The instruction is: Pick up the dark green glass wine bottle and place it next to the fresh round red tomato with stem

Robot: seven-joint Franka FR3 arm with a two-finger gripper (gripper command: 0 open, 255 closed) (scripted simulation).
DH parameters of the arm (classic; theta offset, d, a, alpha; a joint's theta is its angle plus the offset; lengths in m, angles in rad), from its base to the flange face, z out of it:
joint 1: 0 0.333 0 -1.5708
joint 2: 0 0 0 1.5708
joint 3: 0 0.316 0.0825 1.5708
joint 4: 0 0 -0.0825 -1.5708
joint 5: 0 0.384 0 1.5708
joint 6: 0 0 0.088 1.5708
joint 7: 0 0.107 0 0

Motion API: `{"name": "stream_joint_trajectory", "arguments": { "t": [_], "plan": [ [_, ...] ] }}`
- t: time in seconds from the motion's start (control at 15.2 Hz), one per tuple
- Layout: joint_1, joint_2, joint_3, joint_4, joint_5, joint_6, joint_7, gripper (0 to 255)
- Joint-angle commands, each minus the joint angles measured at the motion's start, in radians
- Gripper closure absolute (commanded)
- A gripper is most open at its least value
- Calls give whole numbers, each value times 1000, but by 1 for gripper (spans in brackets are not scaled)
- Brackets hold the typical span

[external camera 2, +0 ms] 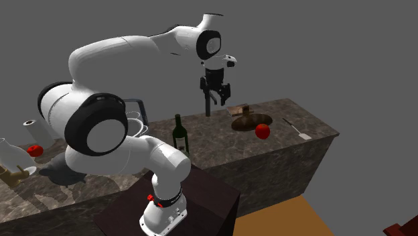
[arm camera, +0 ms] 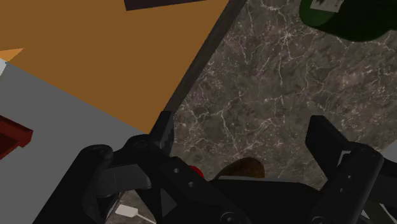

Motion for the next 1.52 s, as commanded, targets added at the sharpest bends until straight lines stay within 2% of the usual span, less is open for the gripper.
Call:
{"name": "stream_joint_trajectory", "arguments": {
  "t": [0.0,0.66,1.32,1.45],
  "plan": [
    [0,0,0,0,0,0,0,0],
    [70,-14,188,-182,157,140,240,0],
    [153,124,397,-243,321,338,475,0],
    [155,132,405,-254,326,357,479,0]
  ]
}}
